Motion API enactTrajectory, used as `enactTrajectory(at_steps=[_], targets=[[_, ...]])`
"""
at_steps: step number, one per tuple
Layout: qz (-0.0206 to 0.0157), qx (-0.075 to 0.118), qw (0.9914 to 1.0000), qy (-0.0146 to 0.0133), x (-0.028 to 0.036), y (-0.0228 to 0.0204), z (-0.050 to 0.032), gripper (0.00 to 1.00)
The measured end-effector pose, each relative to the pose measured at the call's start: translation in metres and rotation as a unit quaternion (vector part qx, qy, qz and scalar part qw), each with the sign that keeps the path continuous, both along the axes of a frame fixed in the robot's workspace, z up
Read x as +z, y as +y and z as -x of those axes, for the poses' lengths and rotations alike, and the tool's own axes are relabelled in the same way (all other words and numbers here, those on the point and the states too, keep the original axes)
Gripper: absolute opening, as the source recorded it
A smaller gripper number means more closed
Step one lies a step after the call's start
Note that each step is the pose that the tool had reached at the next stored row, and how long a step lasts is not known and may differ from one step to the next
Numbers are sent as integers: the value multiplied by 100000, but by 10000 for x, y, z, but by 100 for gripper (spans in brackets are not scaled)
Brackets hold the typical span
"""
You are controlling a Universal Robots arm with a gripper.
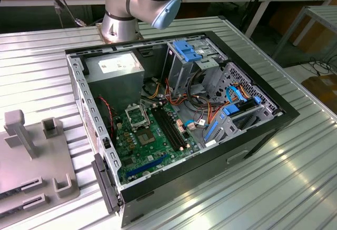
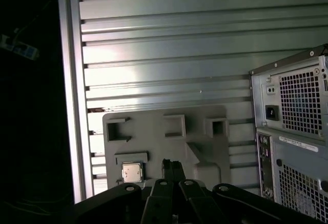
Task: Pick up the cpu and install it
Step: 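Reach for the cpu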
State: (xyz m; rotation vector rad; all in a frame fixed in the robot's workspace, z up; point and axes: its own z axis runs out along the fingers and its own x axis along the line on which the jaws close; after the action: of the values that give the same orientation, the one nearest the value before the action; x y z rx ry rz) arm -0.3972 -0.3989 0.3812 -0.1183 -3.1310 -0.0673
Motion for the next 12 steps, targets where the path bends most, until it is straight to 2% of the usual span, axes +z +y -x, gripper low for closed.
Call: enactTrajectory(at_steps=[12], targets=[[1, -4, 100000, 44, -3, 0, 88, 11]])
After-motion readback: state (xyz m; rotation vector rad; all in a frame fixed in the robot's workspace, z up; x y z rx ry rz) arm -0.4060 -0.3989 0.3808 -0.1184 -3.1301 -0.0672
